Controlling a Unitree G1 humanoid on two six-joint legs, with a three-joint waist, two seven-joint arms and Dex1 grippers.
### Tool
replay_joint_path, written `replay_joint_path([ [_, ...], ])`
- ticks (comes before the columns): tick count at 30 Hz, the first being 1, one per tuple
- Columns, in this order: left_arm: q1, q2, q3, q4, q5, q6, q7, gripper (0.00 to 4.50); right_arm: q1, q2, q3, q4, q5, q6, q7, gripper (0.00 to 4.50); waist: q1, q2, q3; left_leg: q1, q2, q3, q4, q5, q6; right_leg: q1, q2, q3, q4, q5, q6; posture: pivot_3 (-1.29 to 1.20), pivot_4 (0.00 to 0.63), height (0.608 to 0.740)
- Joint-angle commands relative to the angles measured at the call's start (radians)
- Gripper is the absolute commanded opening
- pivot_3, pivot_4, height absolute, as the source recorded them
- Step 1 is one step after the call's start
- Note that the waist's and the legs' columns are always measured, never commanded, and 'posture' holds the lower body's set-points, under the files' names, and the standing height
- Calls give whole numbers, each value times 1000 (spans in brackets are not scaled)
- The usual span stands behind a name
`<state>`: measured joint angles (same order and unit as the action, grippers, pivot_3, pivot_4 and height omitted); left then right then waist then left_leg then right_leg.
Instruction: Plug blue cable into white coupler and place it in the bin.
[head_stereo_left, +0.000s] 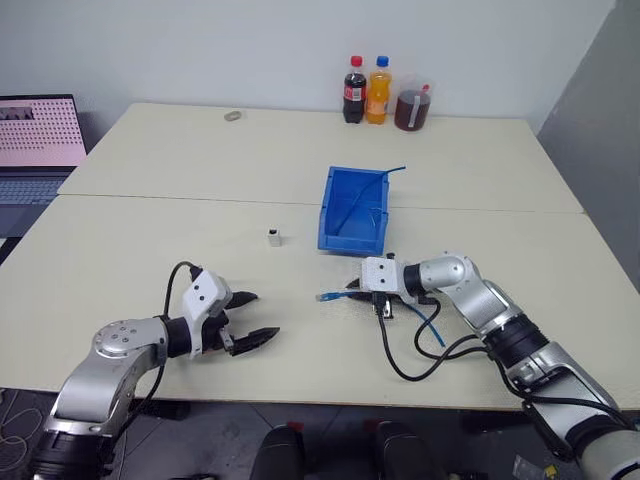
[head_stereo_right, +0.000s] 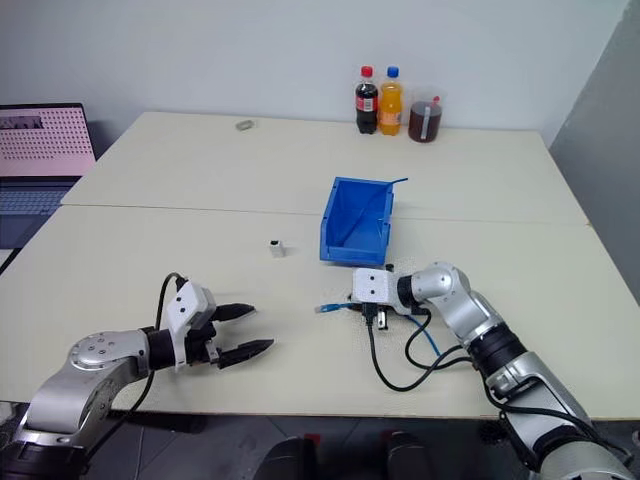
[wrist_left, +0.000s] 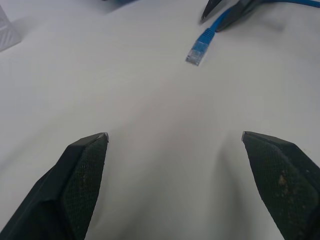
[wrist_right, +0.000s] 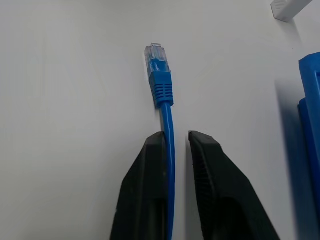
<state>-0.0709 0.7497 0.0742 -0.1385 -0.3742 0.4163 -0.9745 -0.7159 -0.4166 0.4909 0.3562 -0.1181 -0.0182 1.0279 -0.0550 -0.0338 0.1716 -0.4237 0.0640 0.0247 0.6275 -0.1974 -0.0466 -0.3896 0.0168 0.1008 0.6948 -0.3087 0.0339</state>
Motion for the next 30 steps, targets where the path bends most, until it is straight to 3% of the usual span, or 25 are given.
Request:
replay_joint_path([
  [1, -57, -4, -26, 20, 16, -32, -15, 4500, -6, 9, -13, -8, 5, -12, 25, 1838, 0, 0, 0, 0, 0, -1, 0, 0, 0, 0, 0, -1, 1, 0, 0, 0, 150, 740],
  [5, -112, -25, -79, 36, 37, -40, -22, 4500, 20, -16, -42, -94, 57, 77, 75, 2865, 1, 0, 0, 0, -1, -1, 1, 0, 0, 0, 0, -1, 2, 0, 0, 0, 150, 740],
  [10, -184, -62, -151, 86, 74, -73, -47, 4500, 91, -41, -127, -337, 206, 358, 117, 3999, 5, 0, 0, -1, -1, -3, 1, 0, 0, 0, 0, -2, 3, 0, 0, 0, 150, 740],
  [19, -300, -145, -278, 272, 208, -207, -46, 4500, 334, -116, -263, -715, 304, 647, -34, 3999, 13, 0, 0, -2, -2, -6, 1, 0, 0, 1, 1, -4, 2, 0, 0, 0, 150, 740],
  [27, -305, -160, -317, 323, 250, -263, -85, 4500, 404, -110, -292, -834, 340, 744, -139, 3999, 15, 0, 0, -2, -2, -7, 1, 0, 0, 1, 1, -4, 2, -1, 1, 0, 150, 740],
  [30, -307, -167, -338, 335, 261, -267, -100, 3987, 416, -106, -293, -854, 352, 760, -172, 4037, 16, 0, 0, -2, -2, -7, 2, 0, 0, 1, 1, -4, 2, -1, 1, 0, 150, 740],
])
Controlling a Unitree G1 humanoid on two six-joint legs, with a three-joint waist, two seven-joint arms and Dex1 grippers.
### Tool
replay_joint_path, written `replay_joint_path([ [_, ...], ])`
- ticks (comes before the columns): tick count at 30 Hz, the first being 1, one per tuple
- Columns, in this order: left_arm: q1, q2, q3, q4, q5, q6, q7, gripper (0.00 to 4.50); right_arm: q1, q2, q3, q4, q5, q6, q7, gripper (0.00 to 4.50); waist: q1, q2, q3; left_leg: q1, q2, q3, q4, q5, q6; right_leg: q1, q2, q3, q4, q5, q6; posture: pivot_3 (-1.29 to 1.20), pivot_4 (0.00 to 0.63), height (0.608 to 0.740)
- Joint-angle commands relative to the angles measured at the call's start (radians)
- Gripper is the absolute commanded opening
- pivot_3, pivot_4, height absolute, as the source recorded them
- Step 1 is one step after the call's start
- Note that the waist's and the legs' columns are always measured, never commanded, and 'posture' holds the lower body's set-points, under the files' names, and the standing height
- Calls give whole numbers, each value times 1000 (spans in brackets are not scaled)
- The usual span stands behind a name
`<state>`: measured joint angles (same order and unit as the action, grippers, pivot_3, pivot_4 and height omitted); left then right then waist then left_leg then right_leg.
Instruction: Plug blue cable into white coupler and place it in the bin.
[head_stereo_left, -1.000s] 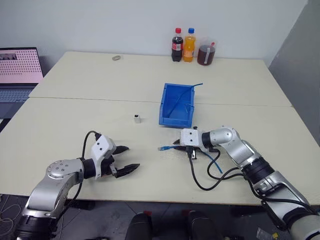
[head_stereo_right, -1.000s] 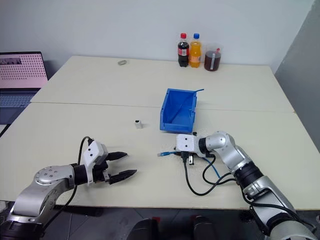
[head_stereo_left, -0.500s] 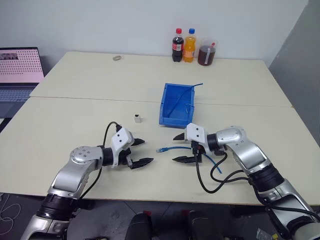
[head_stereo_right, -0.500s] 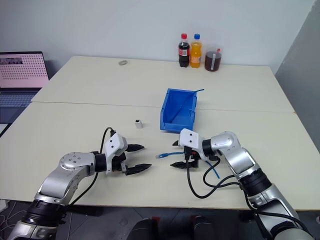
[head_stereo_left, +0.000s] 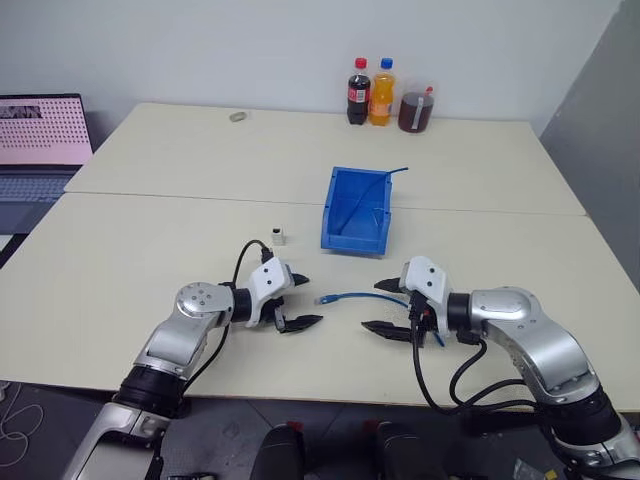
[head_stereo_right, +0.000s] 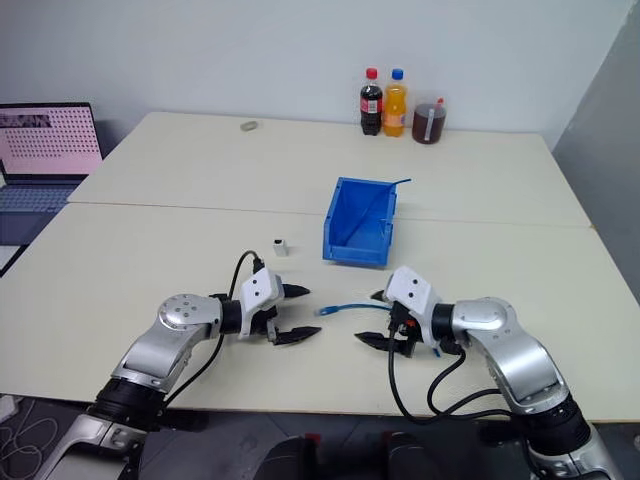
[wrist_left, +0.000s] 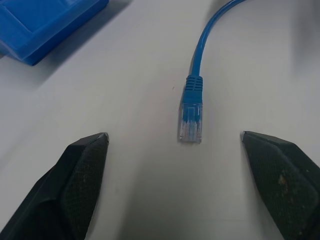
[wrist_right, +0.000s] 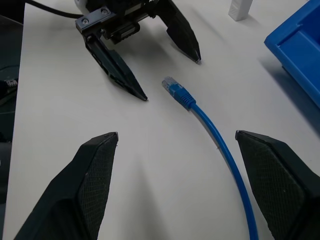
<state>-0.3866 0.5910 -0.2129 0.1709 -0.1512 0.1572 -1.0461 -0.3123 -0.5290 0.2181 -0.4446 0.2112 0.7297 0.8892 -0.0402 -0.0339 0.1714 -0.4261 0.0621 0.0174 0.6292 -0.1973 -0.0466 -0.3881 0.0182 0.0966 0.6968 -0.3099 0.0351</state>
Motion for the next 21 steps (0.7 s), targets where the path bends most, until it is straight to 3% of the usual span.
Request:
replay_joint_path([
  [1, 8, -12, -59, 30, 42, -7, -32, 3795, 16, 9, -23, -59, 29, 16, -44, 4037, 2, 0, 0, 0, 0, 0, 0, 0, 0, 0, 0, 0, 0, 0, 0, 0, 150, 740],
  [12, -15, -9, -114, 94, 113, -4, -36, 1394, 52, -19, -34, -125, 102, 26, -65, 4037, 11, 0, -2, 1, -1, -1, 1, 0, 0, 2, 0, 0, 0, -2, 4, 0, 150, 740],
  [17, -26, -20, -121, 107, 133, 5, -10, 268, 83, -25, -47, -151, 130, 48, -96, 4037, 10, 1, -3, 8, 0, -1, 1, 0, 0, 8, 0, 0, -1, -2, 5, 0, 150, 740],
  [21, -27, -31, -113, 98, 129, -5, 3, 219, 121, -37, -48, -167, 112, 3, -123, 4037, 10, 1, -4, 11, 0, -1, 1, 1, 1, 10, 0, 0, -1, -3, 3, 0, 150, 740],
])
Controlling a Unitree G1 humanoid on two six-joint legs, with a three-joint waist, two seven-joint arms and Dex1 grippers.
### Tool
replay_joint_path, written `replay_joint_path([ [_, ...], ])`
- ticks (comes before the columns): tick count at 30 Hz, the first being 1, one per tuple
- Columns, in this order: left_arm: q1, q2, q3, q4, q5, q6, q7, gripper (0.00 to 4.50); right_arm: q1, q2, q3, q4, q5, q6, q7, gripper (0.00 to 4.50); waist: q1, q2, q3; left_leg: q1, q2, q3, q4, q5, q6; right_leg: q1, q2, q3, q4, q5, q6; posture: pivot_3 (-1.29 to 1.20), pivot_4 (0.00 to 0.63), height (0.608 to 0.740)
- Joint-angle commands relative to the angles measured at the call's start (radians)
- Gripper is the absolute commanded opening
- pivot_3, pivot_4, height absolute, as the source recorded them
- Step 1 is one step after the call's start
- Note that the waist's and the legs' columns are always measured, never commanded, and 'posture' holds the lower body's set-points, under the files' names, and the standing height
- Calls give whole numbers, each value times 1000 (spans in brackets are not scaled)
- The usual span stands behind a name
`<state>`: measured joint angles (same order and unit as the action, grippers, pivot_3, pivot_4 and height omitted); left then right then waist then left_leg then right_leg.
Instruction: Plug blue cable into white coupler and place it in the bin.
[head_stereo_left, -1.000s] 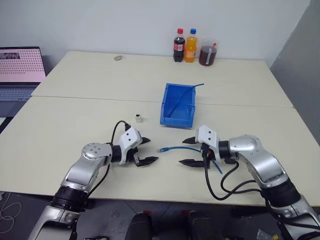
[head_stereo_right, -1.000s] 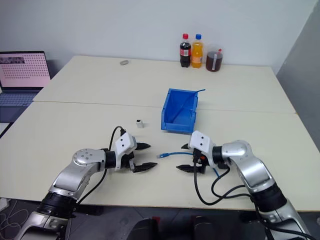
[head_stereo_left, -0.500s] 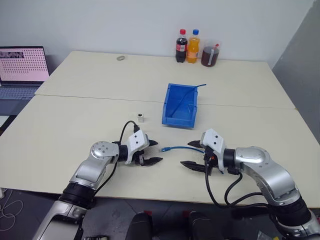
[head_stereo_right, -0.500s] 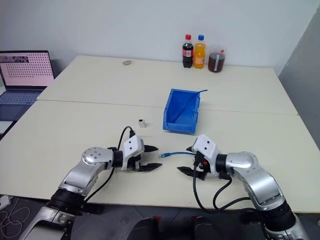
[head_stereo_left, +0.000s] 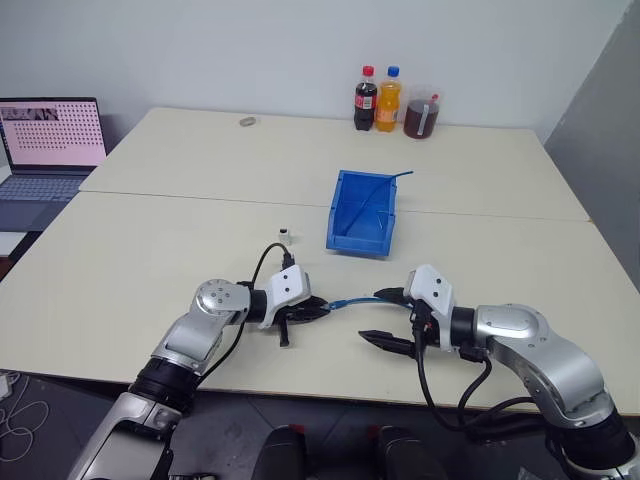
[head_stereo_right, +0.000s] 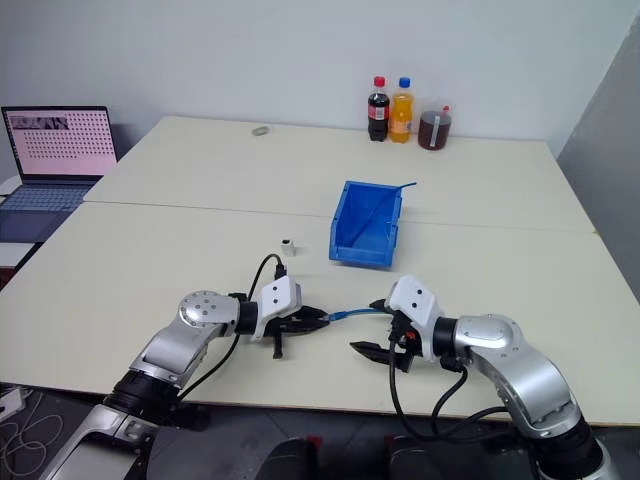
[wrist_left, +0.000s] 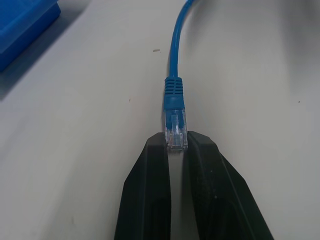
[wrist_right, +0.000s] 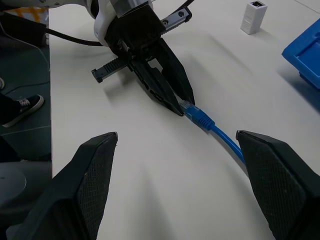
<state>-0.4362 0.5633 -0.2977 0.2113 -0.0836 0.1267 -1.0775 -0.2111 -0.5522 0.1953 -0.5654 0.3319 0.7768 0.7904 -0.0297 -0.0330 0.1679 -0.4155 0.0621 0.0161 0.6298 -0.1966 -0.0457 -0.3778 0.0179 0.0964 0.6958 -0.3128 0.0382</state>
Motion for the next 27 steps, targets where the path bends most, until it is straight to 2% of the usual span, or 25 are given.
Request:
replay_joint_path([
  [1, 23, -5, -19, 46, 50, 31, 34, 219, 34, -14, -25, -51, -19, -75, -33, 4037, 0, 0, 0, 0, 0, 0, 0, 0, 0, 0, 0, 0, 0, 0, 0, 0, 150, 740],
  [5, 35, -3, 43, -55, -55, 125, 0, 219, 95, -14, -47, -79, 1, -130, -42, 4037, -2, 0, 0, 0, 0, 0, 0, 0, 0, 0, -1, 0, 0, 0, 0, 0, 150, 740],
  [10, 69, 21, 122, -240, -263, 355, -81, 219, 156, 14, -125, -162, 203, -31, -28, 4037, -6, -1, 1, -3, 1, 0, -2, 0, 0, -3, 0, 0, 0, 0, 1, 0, 150, 740],
  [16, 46, -17, 242, -331, -503, 611, -52, 219, 235, 104, -177, -191, 296, -22, -136, 4037, -4, -1, 2, -13, 1, -5, -1, 0, 0, -10, 1, -6, 0, -1, 0, 0, 150, 740],
  [21, 26, -17, 281, -354, -611, 725, -41, 219, 228, 112, -209, -154, 370, 26, -159, 4037, -6, -1, 2, -13, 0, -5, -1, 0, 0, -10, 1, -5, 0, -1, 1, 0, 150, 740],
  [27, 26, -19, 273, -366, -637, 753, -33, 219, 112, 159, -221, -33, 430, 37, -185, 4037, -8, -1, 2, -13, 1, -5, -1, 0, 0, -10, 2, -5, 0, -1, 1, 0, 150, 740],
])
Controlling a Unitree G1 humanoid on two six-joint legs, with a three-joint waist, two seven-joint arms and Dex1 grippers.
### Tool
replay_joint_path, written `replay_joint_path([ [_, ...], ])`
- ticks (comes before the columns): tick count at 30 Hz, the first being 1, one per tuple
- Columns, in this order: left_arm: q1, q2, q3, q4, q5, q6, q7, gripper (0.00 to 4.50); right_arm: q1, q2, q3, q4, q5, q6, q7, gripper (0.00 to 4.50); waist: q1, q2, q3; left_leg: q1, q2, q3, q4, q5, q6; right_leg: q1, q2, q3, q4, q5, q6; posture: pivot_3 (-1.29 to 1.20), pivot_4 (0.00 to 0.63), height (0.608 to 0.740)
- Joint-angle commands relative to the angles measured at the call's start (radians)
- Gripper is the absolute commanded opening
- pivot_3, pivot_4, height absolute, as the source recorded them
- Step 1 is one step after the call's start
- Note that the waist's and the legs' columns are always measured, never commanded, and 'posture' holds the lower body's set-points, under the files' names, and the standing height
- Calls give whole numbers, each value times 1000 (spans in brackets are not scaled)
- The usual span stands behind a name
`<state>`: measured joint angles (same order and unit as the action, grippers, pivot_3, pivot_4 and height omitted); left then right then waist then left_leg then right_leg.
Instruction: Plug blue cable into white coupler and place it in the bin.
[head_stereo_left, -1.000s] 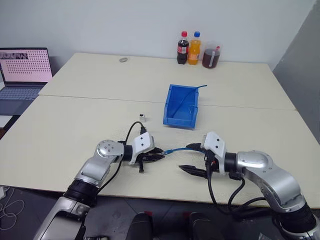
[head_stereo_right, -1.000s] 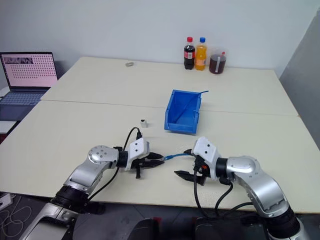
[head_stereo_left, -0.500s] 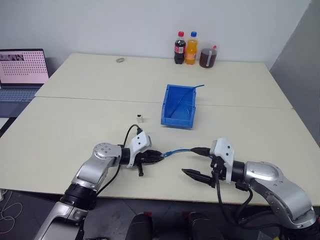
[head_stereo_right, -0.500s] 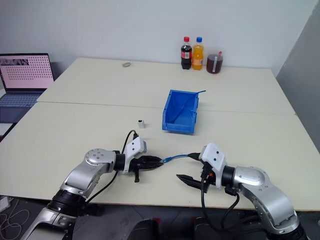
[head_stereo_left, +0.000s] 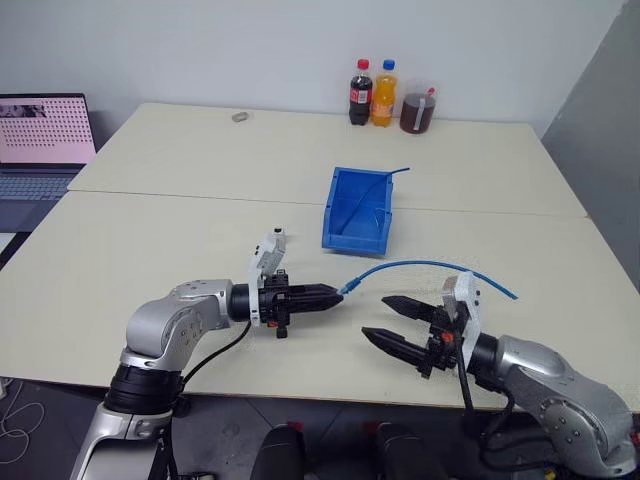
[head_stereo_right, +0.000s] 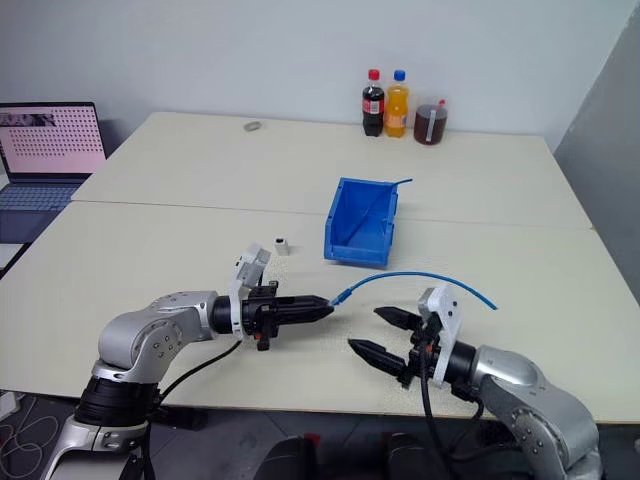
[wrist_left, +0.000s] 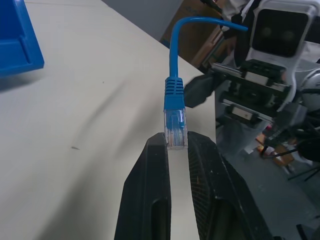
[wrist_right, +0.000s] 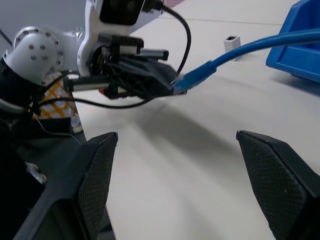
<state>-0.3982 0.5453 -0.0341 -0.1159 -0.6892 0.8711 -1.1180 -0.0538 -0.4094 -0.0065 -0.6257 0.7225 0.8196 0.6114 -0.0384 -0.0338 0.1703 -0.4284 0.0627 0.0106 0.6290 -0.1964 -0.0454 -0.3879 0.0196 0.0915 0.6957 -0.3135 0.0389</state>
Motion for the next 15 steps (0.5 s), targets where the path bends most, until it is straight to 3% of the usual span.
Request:
replay_joint_path([
  [1, -12, -1, 7, -40, -34, 11, 8, 219, -63, 25, -19, 47, 50, -6, -7, 4037, 0, 0, 0, 0, 0, 0, 0, 0, 0, 0, 0, 0, 0, 0, 0, 0, 150, 740],
  [15, -9, 5, 3, -53, -53, 29, 11, 219, -188, 108, 43, 227, 114, 4, 40, 4037, 0, 0, 0, -1, 0, 0, -1, 0, 0, -1, 0, -1, -1, 0, -1, 0, 150, 740],
])
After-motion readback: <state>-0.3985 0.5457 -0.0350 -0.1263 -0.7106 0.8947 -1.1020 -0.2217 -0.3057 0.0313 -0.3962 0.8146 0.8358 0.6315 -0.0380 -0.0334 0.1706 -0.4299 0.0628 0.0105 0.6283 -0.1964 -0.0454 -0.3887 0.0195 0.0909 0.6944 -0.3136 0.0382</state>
